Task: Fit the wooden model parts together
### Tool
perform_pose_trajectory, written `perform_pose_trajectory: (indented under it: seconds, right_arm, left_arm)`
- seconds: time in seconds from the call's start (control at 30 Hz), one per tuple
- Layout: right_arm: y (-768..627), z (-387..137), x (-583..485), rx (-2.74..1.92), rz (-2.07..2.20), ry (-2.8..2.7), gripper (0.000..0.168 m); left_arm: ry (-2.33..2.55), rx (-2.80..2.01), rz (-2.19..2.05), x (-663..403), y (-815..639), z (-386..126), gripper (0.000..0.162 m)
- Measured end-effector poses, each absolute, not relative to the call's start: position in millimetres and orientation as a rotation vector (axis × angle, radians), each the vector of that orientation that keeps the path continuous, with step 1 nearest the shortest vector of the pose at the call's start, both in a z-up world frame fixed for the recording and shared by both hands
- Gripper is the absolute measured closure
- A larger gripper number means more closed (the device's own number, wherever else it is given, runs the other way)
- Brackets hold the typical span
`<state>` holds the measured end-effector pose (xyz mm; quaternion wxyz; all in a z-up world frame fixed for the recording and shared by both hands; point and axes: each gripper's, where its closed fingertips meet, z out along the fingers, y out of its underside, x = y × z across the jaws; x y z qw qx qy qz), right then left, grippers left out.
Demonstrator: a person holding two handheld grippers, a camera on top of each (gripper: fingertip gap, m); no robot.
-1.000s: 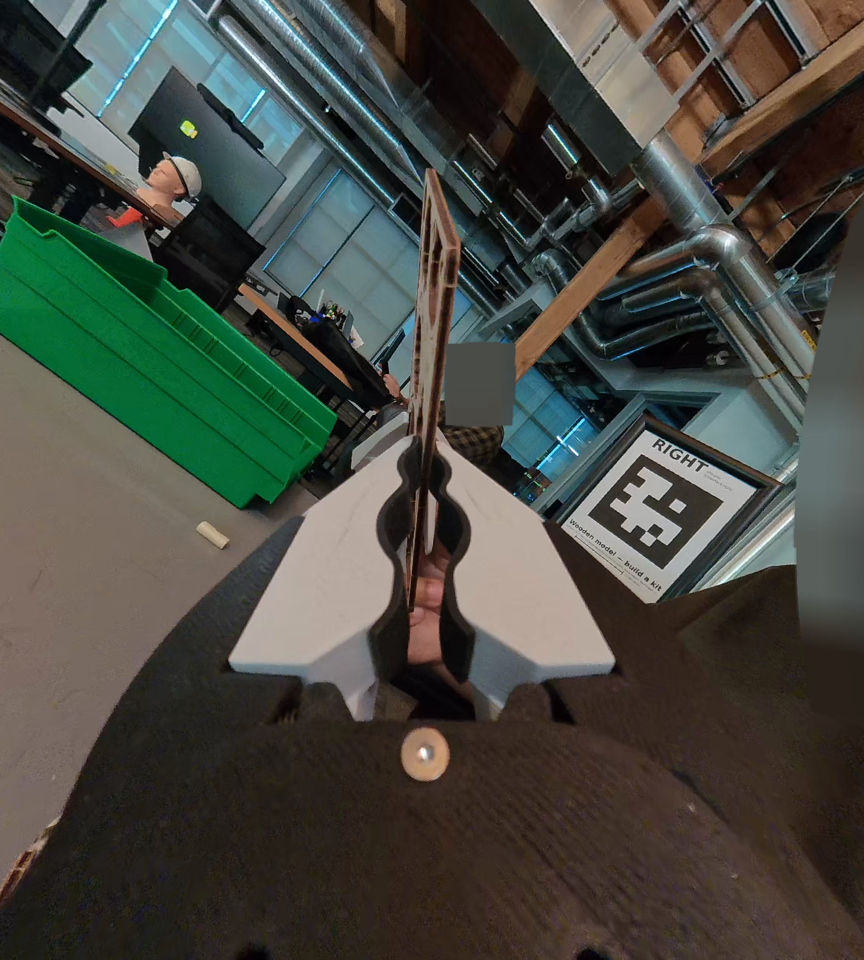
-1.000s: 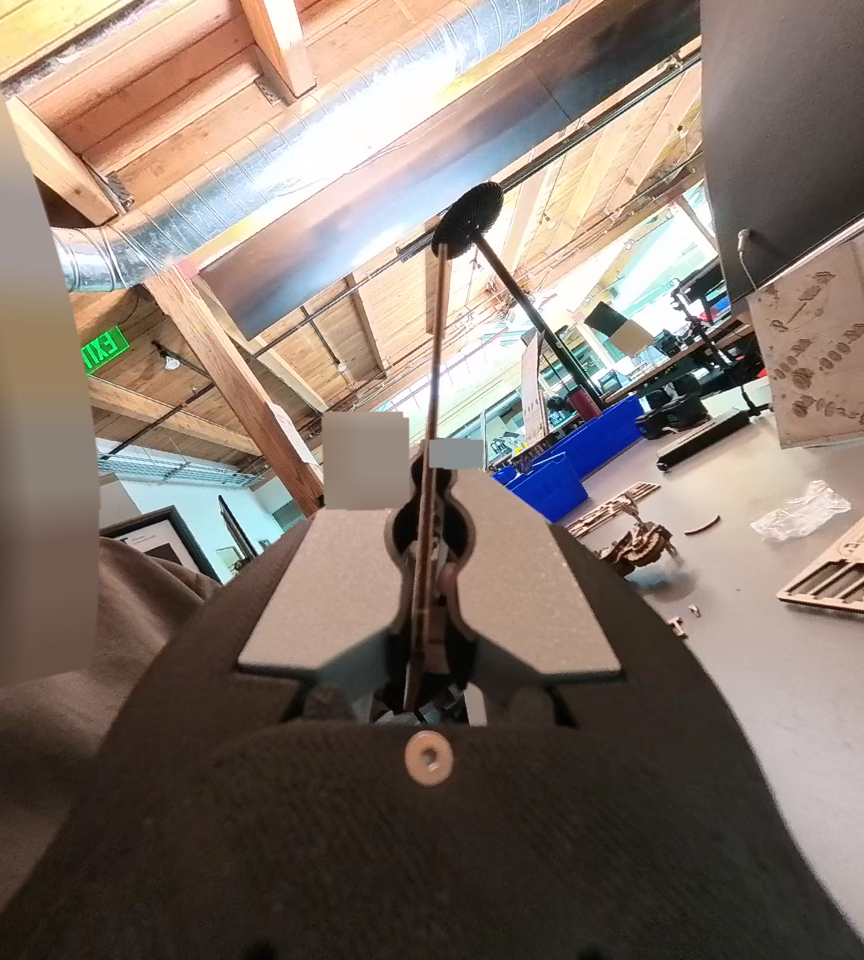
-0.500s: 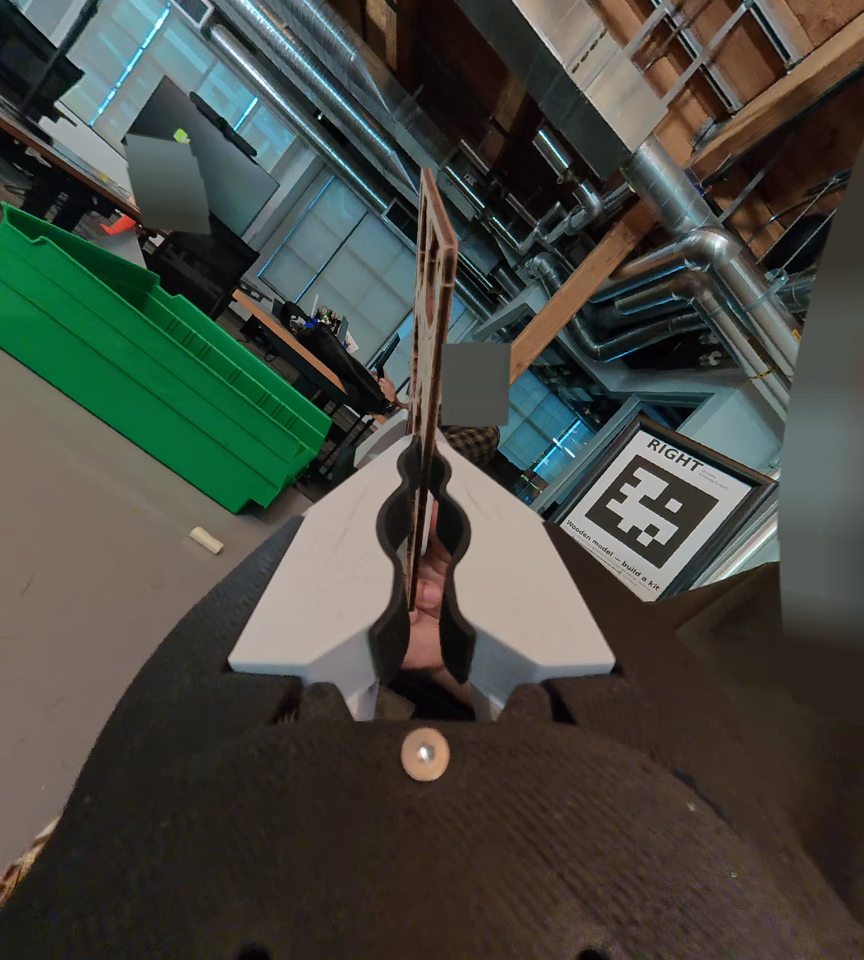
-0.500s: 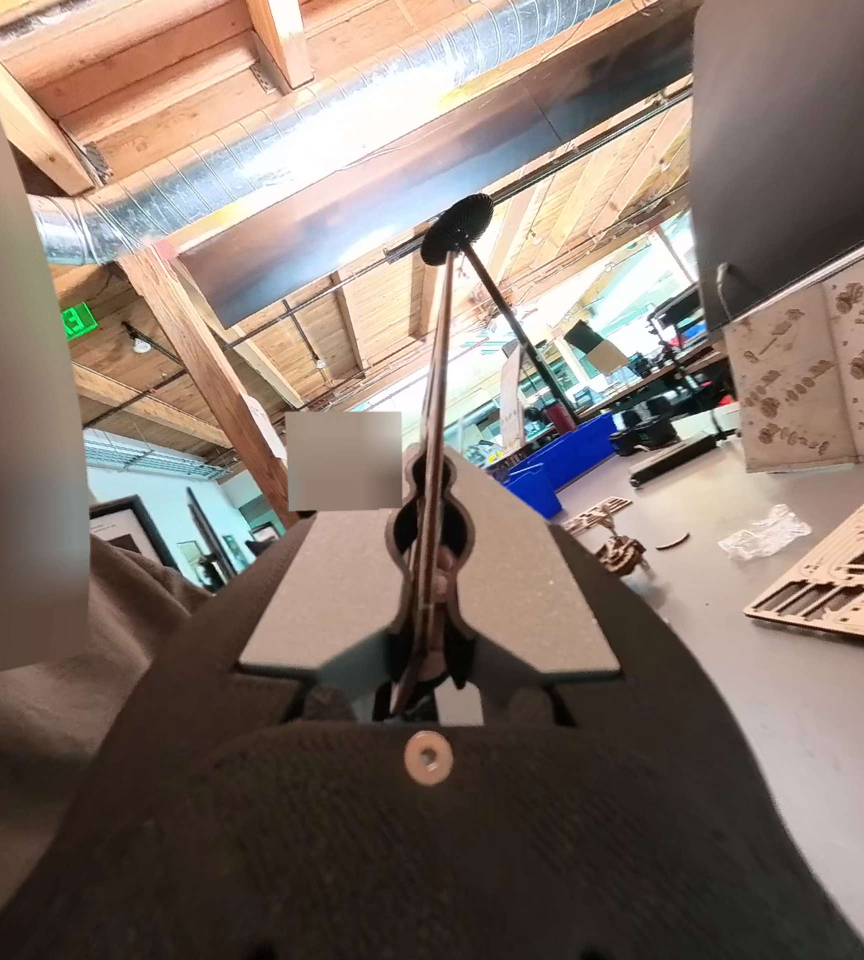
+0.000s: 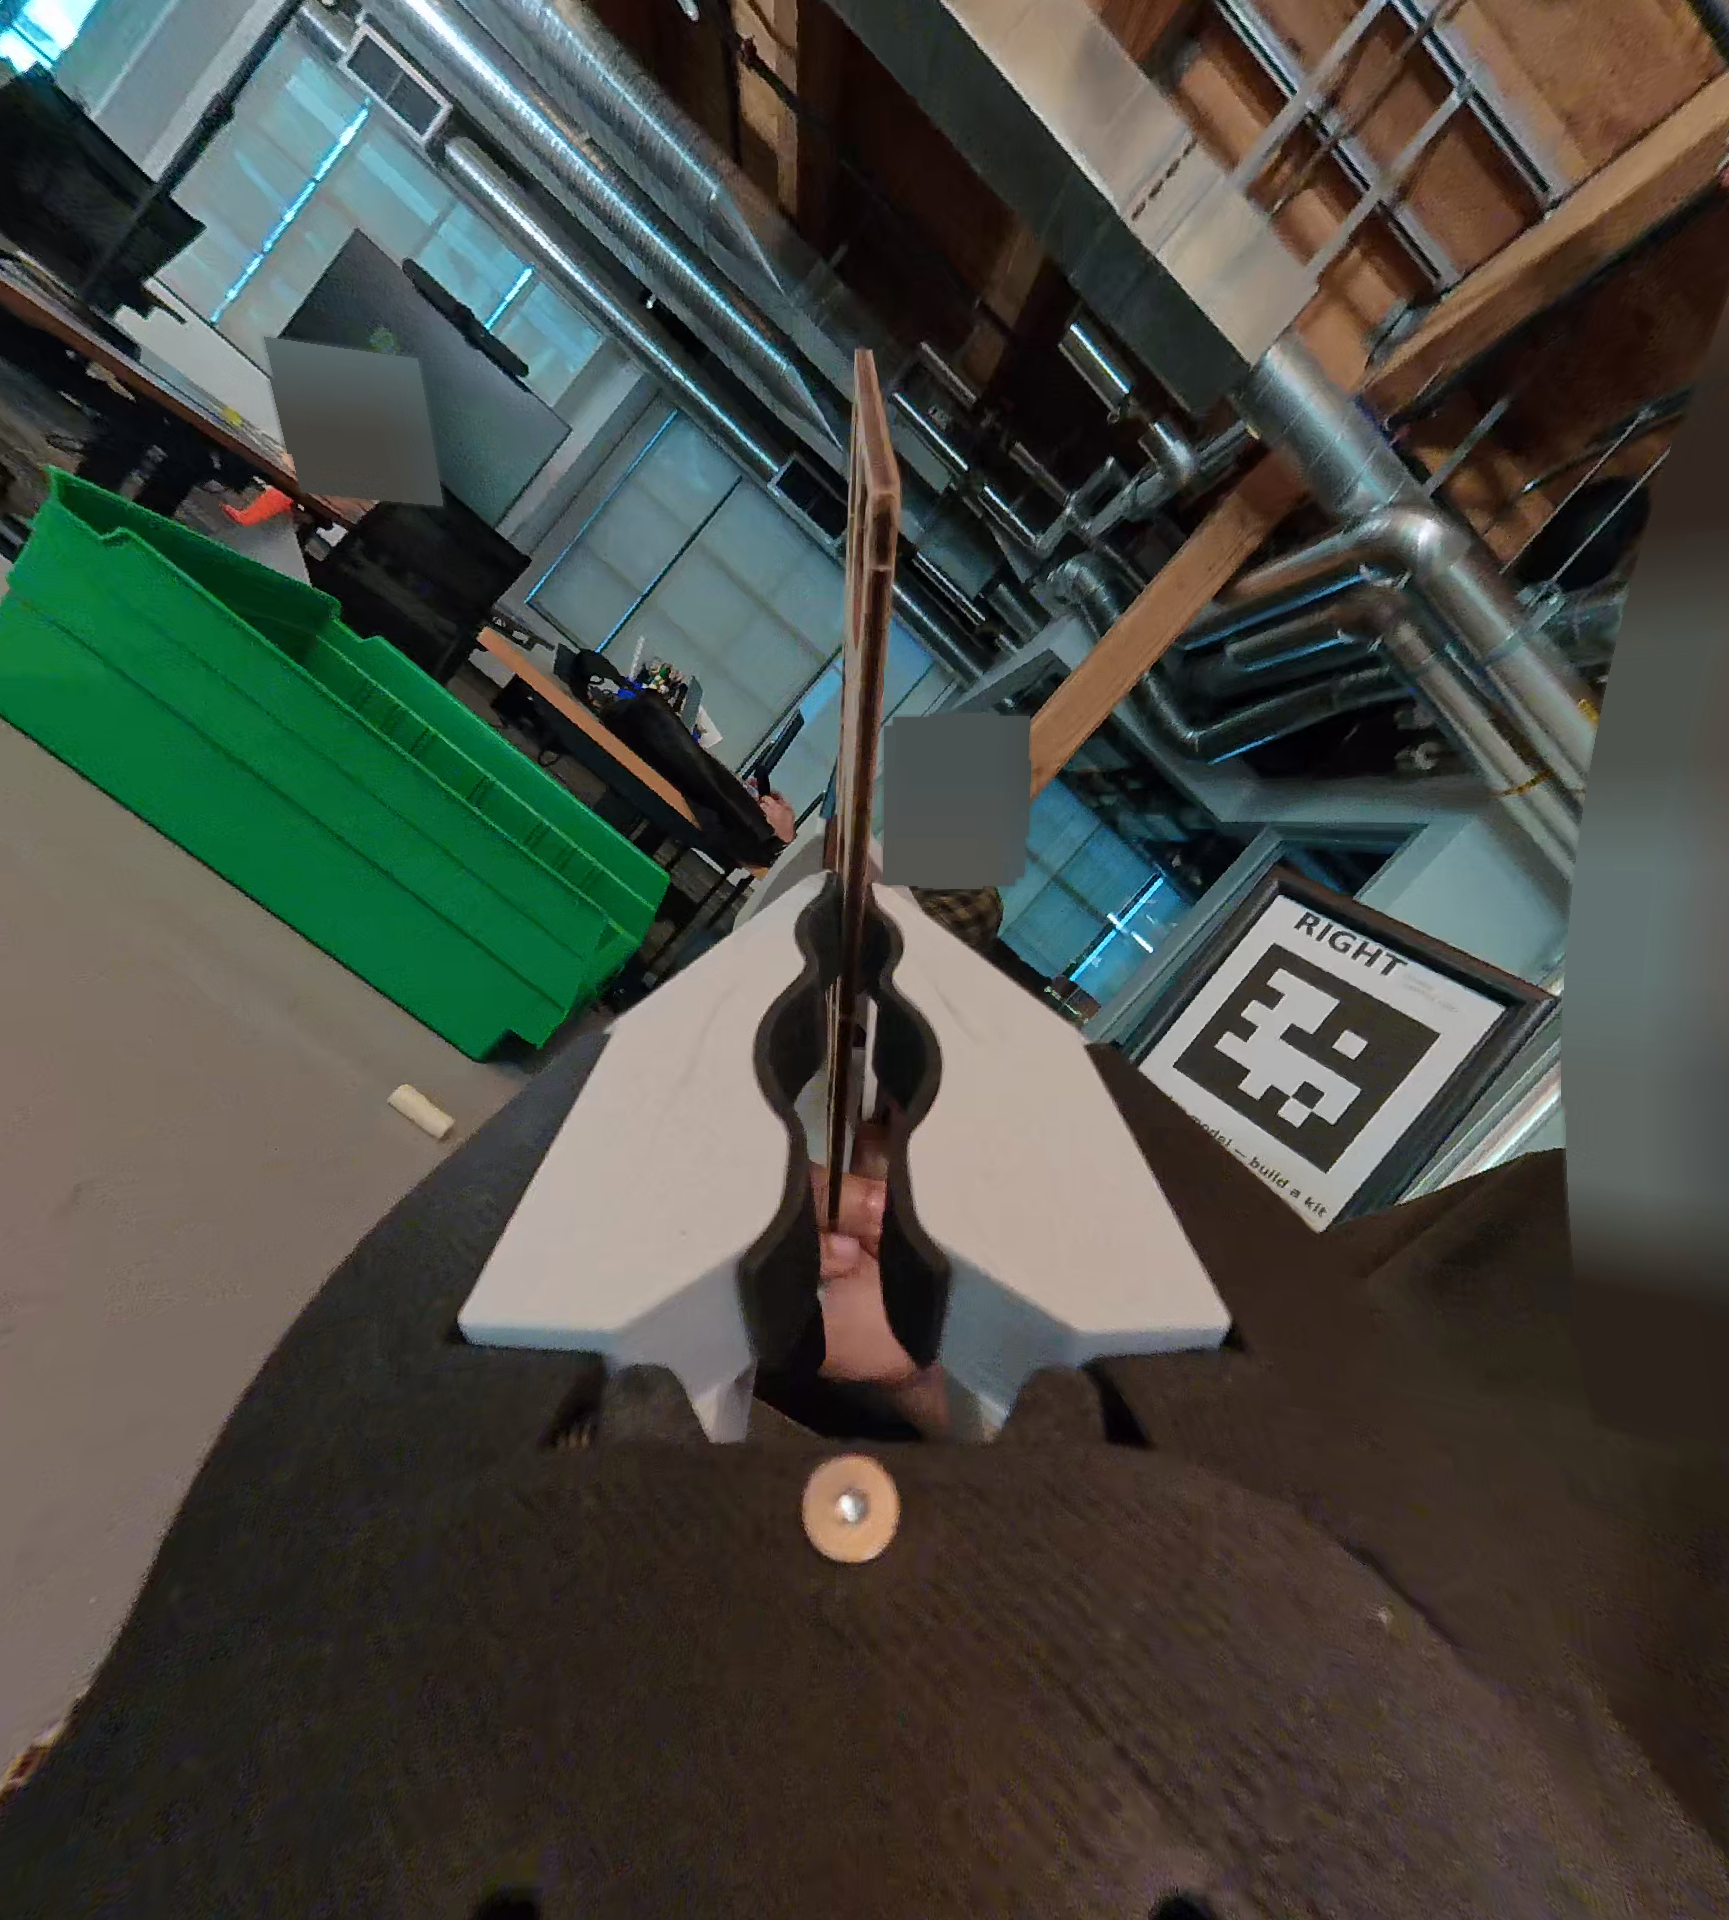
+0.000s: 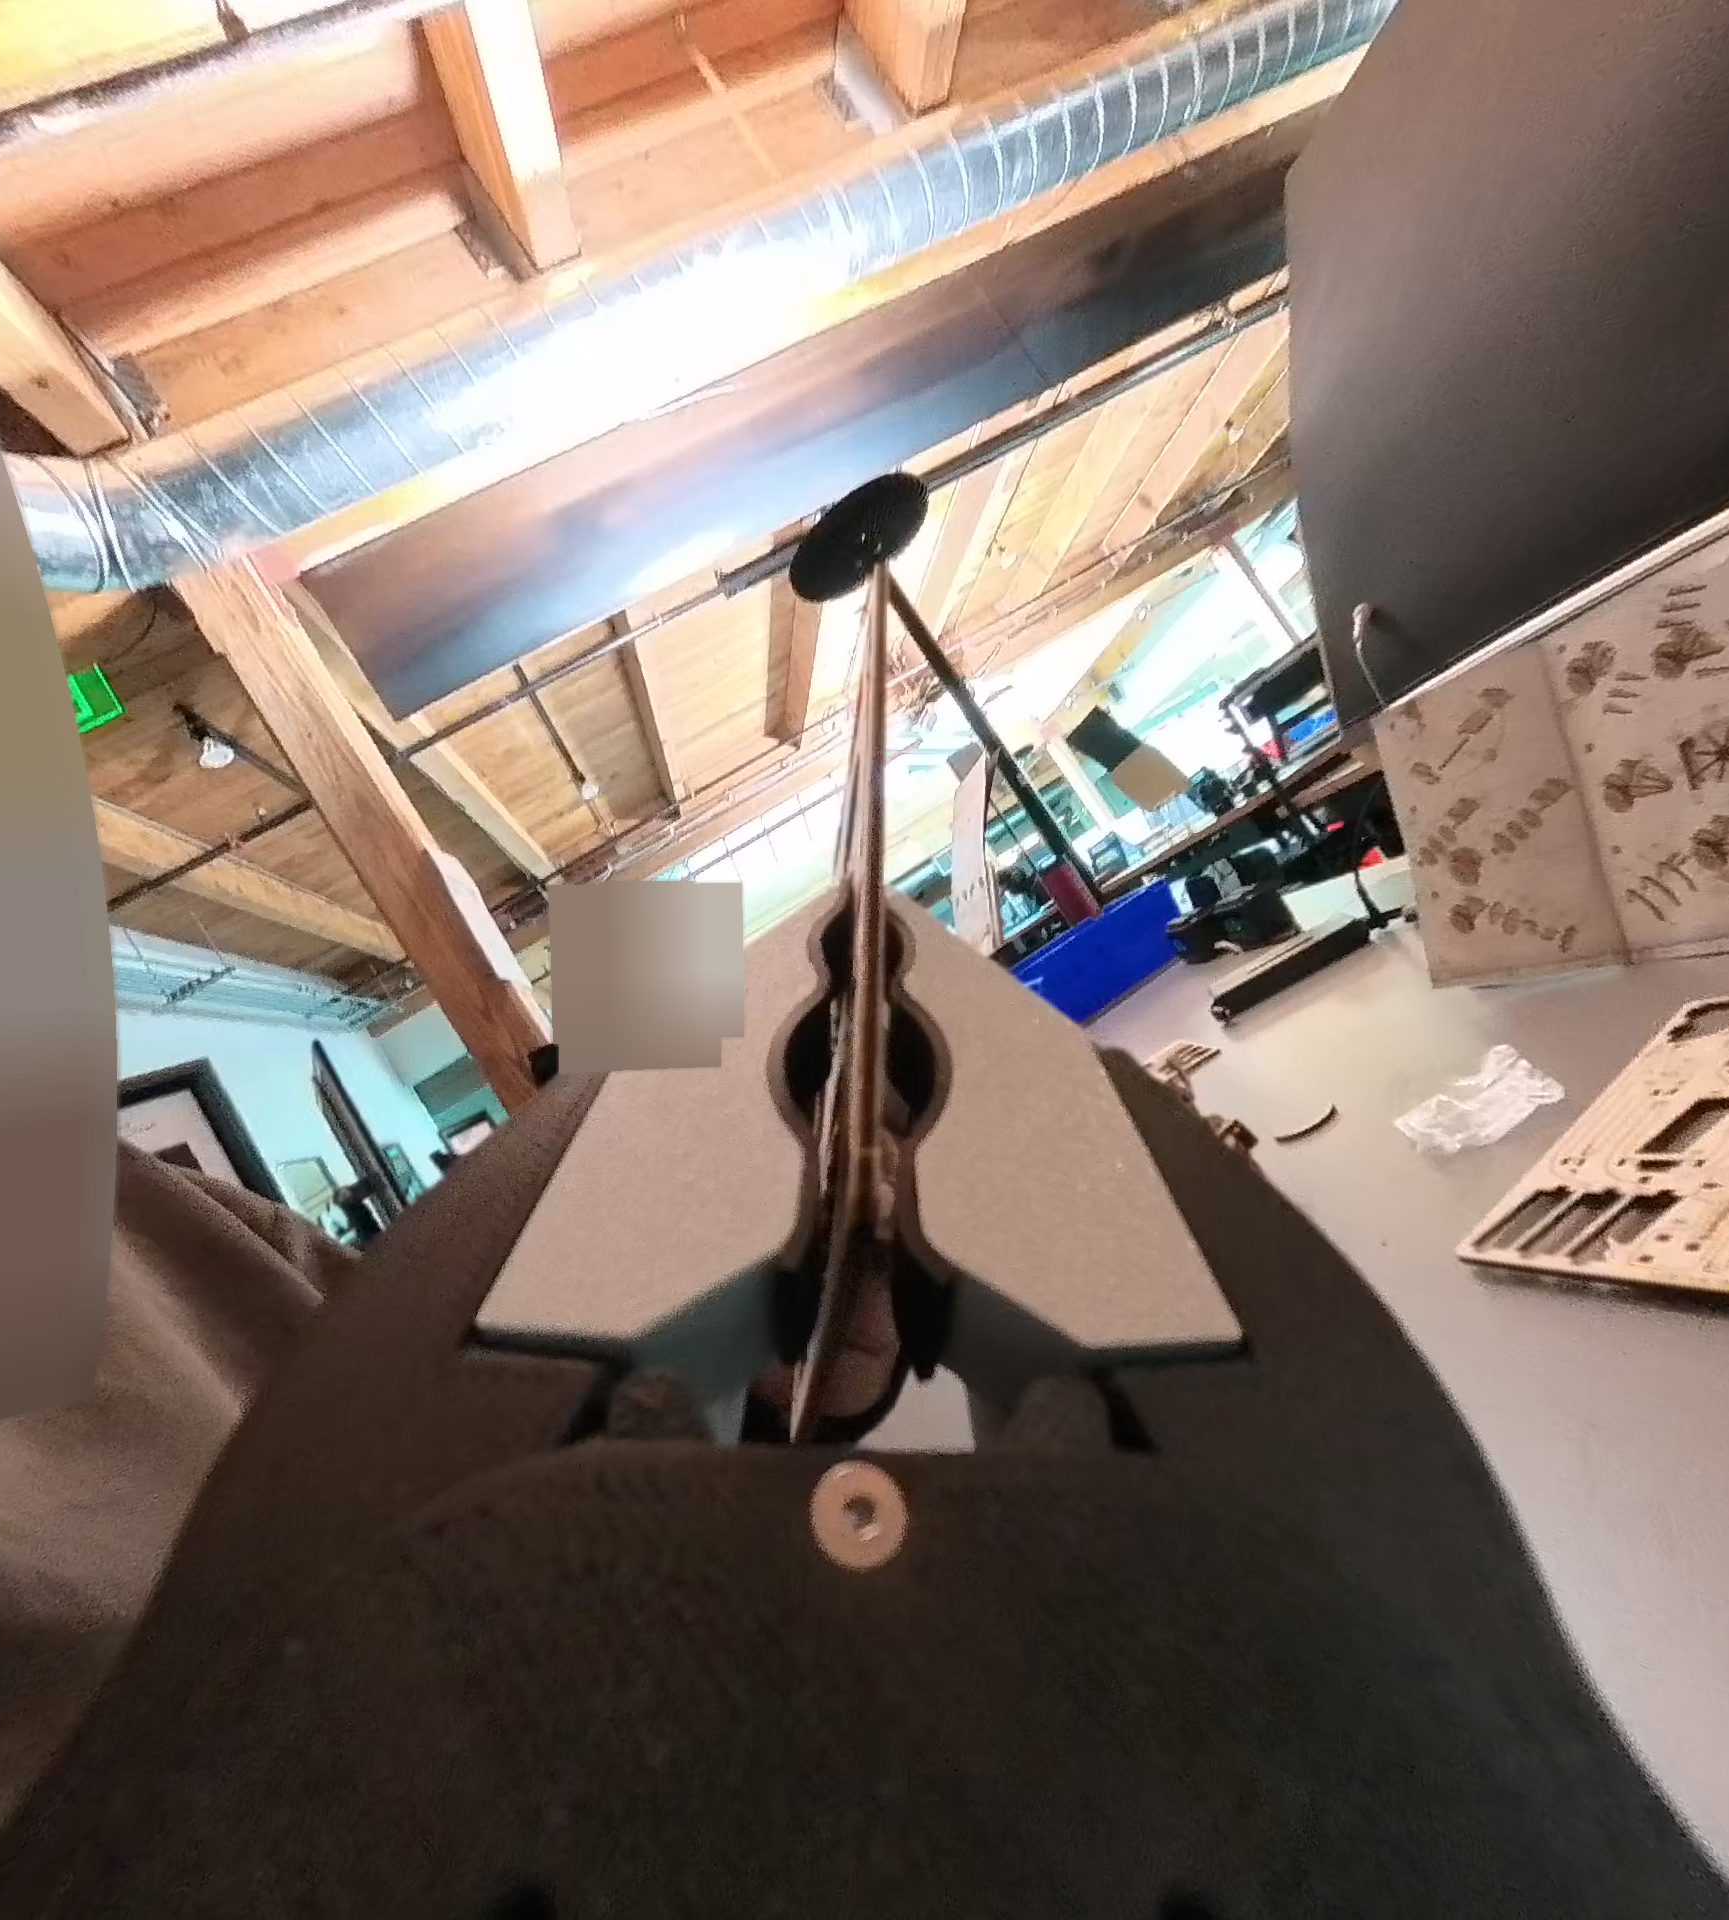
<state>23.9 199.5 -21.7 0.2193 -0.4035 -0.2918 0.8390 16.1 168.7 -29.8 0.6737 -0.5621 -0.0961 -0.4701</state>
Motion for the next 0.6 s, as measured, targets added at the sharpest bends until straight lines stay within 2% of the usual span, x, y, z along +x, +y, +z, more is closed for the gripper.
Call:
perform_pose_trajectory:
  seconds: [0.6]
  right_arm:
    - [202.1,-17.9,28.5,-1.104,2.371,-0.709,0.167]
  left_arm:
    - [-0.172,-1.283,-1.007,22.1,168.2,-28.9,0.162]
